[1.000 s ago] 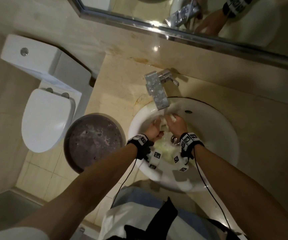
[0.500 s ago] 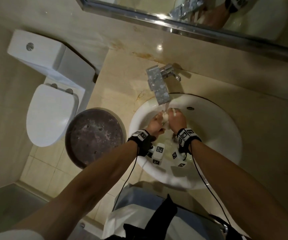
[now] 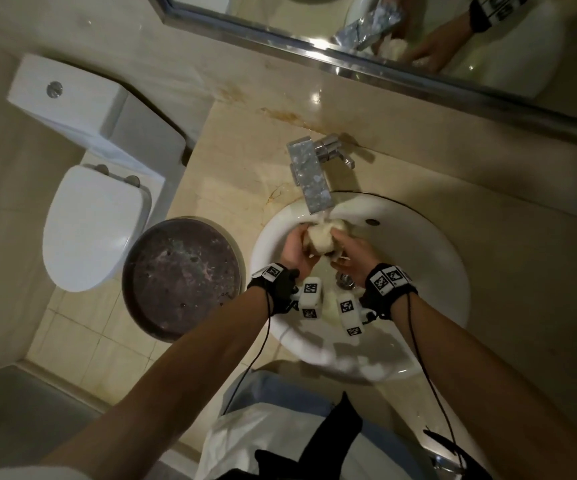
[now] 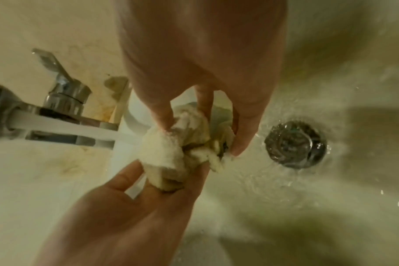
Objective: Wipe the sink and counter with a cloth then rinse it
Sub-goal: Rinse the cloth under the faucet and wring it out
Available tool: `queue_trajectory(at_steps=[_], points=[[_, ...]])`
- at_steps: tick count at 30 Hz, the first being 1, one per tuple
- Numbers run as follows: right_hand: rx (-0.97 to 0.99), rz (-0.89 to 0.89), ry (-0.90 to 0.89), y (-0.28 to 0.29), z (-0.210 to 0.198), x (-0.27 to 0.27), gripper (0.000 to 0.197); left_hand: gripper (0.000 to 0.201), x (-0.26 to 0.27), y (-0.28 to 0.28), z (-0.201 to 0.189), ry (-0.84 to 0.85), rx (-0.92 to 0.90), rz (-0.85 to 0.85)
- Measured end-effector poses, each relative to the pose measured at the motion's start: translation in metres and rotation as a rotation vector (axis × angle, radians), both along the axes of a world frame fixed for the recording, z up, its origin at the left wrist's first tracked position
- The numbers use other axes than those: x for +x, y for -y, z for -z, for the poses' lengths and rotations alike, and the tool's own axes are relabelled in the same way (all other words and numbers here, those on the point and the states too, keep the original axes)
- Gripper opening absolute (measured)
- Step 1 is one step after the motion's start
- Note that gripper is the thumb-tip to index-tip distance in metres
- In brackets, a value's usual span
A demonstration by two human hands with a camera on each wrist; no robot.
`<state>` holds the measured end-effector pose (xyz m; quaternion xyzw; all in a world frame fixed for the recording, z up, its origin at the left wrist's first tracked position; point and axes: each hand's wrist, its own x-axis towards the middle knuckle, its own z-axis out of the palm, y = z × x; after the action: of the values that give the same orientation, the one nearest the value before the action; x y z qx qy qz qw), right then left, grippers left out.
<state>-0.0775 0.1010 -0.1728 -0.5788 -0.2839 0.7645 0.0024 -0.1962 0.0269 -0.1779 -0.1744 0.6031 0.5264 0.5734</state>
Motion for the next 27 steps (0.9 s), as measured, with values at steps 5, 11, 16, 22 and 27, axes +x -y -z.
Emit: queue_trajectory(at_steps=[5,11,16,22,27], points=[[0.042,0.153,0.056,0.009,-0.003,-0.008,0.029,0.055,0.003,0.015,0.016,0.033,0.024,0.034],[0.112,0.151,0.077,0.001,-0.005,-0.007,0.018,0.052,0.009,0.024,0.021,0.095,-0.004,0.062],[0.092,0.042,0.101,0.007,0.010,-0.002,0.023,0.040,0.002,0.010,-0.008,0.201,-0.012,-0.001],[0.142,0.200,0.379,0.007,0.002,-0.005,0.034,0.028,0.002,0.000,-0.007,0.105,-0.043,0.164],[0.111,0.048,0.311,0.005,-0.006,-0.021,0.071,0.043,0.008,0.006,0.006,0.095,-0.074,0.096]])
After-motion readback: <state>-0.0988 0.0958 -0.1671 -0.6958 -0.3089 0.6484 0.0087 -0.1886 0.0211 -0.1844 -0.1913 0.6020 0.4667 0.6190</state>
